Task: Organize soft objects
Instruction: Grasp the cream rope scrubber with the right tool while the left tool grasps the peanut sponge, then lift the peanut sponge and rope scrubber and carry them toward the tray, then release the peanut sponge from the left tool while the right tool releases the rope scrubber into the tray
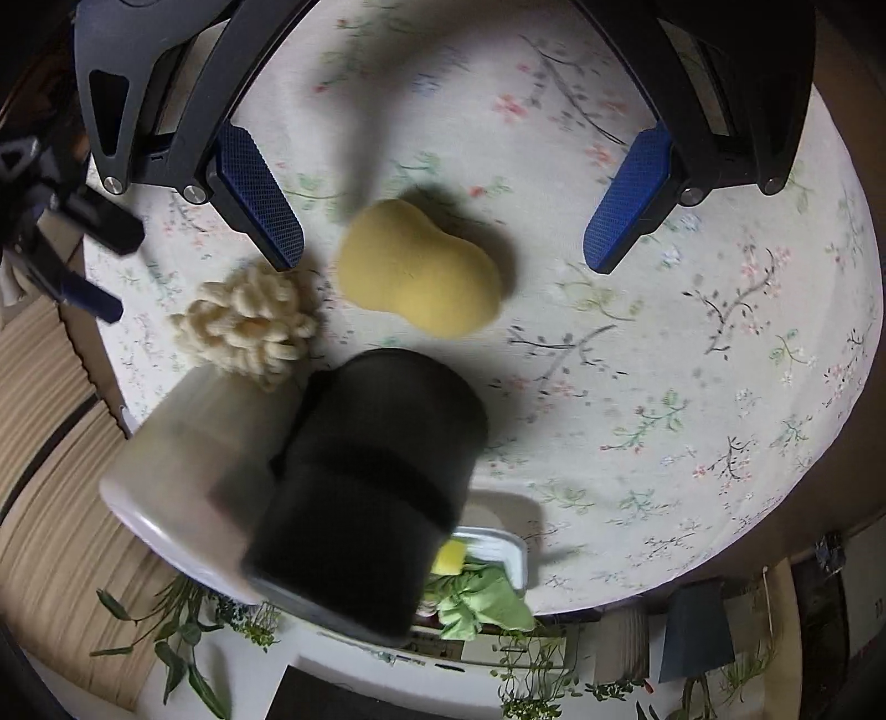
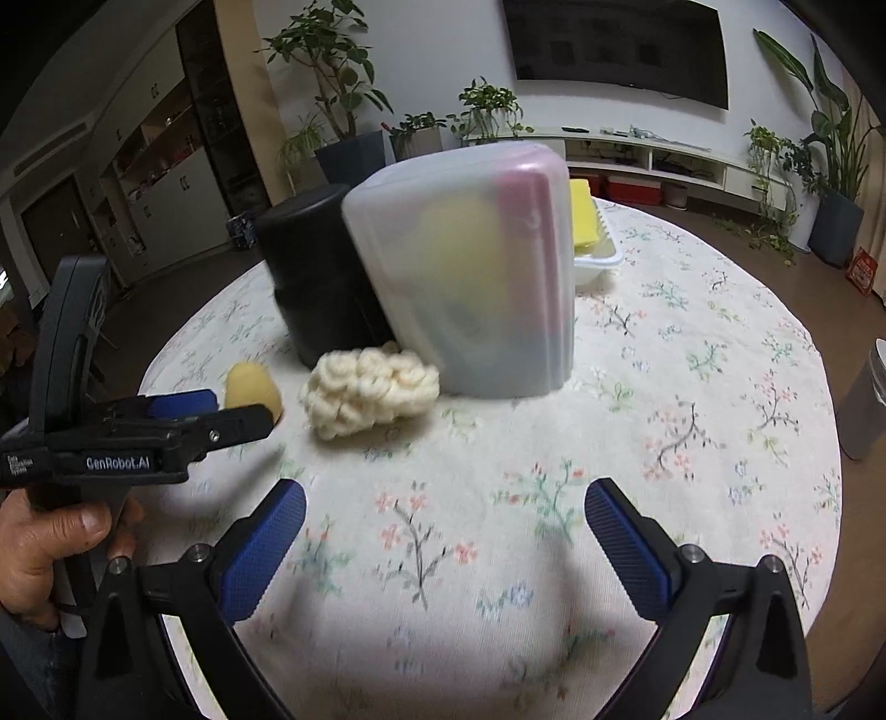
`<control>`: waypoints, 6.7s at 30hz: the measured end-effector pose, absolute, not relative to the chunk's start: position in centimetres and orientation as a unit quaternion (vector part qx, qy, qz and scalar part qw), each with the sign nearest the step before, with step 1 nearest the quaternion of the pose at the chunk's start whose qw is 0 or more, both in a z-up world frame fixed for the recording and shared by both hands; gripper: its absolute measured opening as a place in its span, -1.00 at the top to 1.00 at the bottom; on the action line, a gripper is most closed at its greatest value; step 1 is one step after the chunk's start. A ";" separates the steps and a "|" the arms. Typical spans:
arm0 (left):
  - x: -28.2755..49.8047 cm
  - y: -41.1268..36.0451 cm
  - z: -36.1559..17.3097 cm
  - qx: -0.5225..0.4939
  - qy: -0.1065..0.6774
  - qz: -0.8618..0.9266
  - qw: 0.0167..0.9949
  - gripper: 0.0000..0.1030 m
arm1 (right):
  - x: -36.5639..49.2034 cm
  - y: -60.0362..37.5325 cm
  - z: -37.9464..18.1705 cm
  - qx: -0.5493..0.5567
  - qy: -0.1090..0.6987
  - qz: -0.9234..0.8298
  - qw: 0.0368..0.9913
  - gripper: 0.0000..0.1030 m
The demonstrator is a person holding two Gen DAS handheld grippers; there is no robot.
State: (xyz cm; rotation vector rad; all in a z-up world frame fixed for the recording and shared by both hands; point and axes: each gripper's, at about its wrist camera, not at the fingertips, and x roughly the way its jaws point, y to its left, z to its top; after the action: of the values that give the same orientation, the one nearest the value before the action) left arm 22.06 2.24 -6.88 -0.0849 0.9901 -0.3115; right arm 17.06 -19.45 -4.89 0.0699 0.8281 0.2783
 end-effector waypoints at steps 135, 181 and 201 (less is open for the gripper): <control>21.4 8.9 9.0 0.022 0.340 -0.069 0.938 0.07 | 17.8 -36.7 6.6 -0.039 0.355 0.023 0.934 0.48; 46.9 -9.0 0.3 0.193 0.439 -0.268 0.835 0.07 | 48.5 -17.5 -0.1 -0.278 0.446 0.305 0.794 0.47; 46.8 -9.2 -0.8 0.193 0.450 -0.253 0.834 -0.55 | 47.3 -16.7 -2.7 -0.291 0.446 0.326 0.781 -0.03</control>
State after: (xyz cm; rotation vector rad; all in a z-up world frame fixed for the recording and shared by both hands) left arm 46.78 -9.18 -0.84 0.4081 0.9535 -0.5368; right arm 47.28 -16.72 -2.67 -0.6289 0.9643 0.7033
